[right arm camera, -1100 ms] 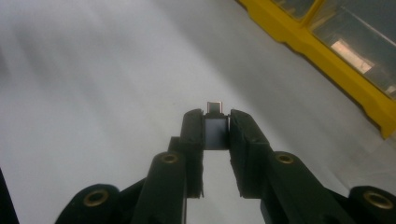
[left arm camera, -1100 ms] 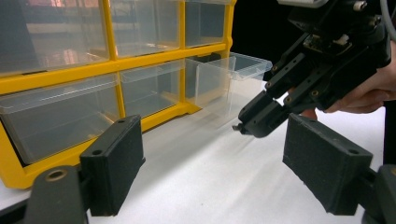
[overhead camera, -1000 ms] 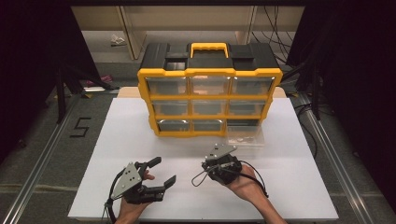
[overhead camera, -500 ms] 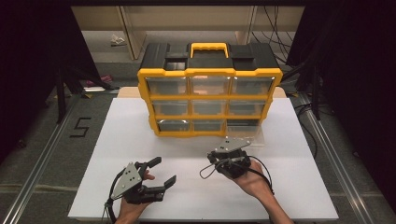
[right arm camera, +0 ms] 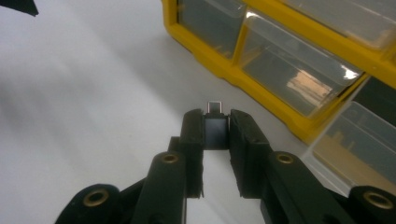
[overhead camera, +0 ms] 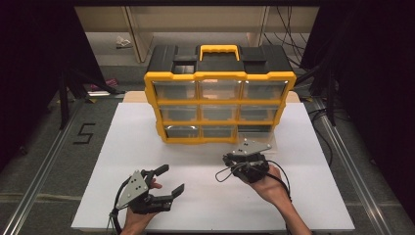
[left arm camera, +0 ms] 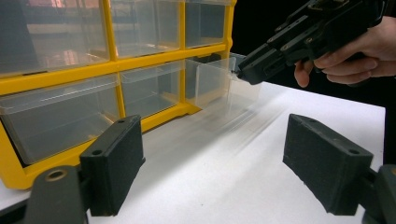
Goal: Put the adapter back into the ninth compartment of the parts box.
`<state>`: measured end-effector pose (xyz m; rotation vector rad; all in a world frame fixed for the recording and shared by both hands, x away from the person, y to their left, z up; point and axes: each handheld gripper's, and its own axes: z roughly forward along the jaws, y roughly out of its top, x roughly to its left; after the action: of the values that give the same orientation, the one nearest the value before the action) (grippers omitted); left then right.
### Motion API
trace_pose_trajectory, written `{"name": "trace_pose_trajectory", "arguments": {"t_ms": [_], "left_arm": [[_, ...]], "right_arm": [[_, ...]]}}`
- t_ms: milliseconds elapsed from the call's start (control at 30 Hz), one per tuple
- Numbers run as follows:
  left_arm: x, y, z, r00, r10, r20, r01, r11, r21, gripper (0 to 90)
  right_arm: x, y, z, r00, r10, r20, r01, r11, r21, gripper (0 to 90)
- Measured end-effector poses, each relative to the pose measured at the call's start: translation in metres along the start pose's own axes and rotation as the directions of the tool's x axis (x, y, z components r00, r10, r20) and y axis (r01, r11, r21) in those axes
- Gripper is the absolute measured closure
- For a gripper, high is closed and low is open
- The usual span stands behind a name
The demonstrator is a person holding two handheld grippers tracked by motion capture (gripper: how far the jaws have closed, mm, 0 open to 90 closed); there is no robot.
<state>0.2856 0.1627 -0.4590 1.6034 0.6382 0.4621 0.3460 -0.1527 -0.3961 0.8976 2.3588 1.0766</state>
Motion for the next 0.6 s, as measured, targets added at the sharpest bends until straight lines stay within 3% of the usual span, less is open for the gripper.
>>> {"name": "trace_pose_trajectory", "arguments": {"t_ms": [600], "left_arm": [[0.000,0.000,0.000,1.0000,0.001,-0.001,-0.001,1.0000,0.000,19.6]], "right_arm": [[-0.022,-0.002,-0.012,0.9977,0.050,0.046,-0.047,0.998,-0.052,76.3]]}}
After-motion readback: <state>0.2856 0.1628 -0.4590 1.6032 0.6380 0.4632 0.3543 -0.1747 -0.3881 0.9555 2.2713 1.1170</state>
